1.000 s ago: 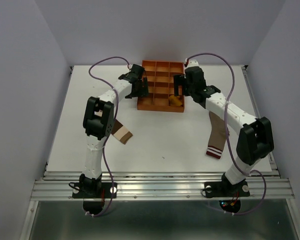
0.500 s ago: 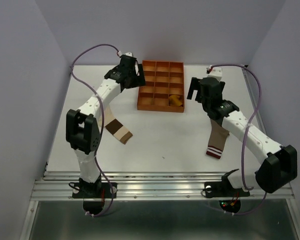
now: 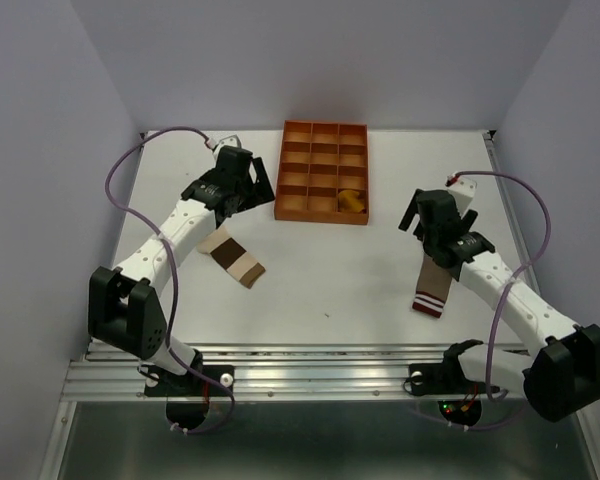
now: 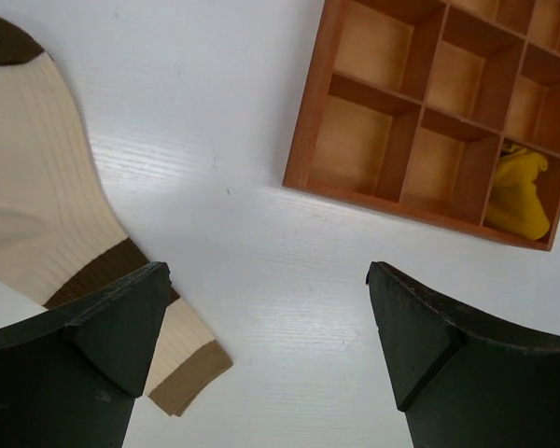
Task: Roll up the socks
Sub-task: Move the sock to the center of the board.
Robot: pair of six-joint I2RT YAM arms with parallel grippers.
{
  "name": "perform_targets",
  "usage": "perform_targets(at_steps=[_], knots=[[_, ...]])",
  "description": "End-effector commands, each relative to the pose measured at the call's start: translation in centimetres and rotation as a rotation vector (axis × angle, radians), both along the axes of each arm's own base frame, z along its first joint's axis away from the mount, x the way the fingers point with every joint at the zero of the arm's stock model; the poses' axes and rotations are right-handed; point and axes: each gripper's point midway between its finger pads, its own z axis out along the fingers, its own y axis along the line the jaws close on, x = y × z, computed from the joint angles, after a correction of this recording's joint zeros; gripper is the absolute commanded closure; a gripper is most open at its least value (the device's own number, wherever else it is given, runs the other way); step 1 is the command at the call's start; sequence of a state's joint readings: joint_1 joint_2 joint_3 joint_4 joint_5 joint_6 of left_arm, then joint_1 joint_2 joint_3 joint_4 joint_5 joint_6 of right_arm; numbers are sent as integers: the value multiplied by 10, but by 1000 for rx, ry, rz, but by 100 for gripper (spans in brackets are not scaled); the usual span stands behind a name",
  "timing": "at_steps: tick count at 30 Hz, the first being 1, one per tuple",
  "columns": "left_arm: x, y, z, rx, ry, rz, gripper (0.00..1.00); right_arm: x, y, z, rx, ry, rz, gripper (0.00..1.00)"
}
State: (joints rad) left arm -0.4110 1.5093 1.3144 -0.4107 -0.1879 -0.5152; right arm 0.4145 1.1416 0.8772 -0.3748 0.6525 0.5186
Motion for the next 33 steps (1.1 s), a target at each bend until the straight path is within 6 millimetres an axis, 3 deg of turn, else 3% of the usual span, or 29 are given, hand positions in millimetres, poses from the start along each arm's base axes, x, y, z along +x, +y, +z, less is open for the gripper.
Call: perform_targets(at_steps=[1,2,6,10,15,22,27,33], knots=[[-12,2,13,-53,-48,21,1,-10,-22,-38,127,101,-75,0],[-16,4,11,-55,-49,26,1,-10,-41,-43,151,115,-127,0],[-22,8,10,-53,-53,37,1,-13,-59,-71,202,193,-165,0],[-22,8,9,-59,-51,37,1,-13,-54,-93,271,241,-124,0],[-21,6,10,-60,-53,33,1,-10,-45,-106,307,261,-74,0],[-25,5,-3,-73,-33,25,1,-5,-16,-120,382,282,86,0],[-27,1,-13,-74,-15,10,1,-3,-14,-125,380,275,110,0],[-29,-2,-21,-76,2,-8,1,-17,-16,-151,388,352,72,0]])
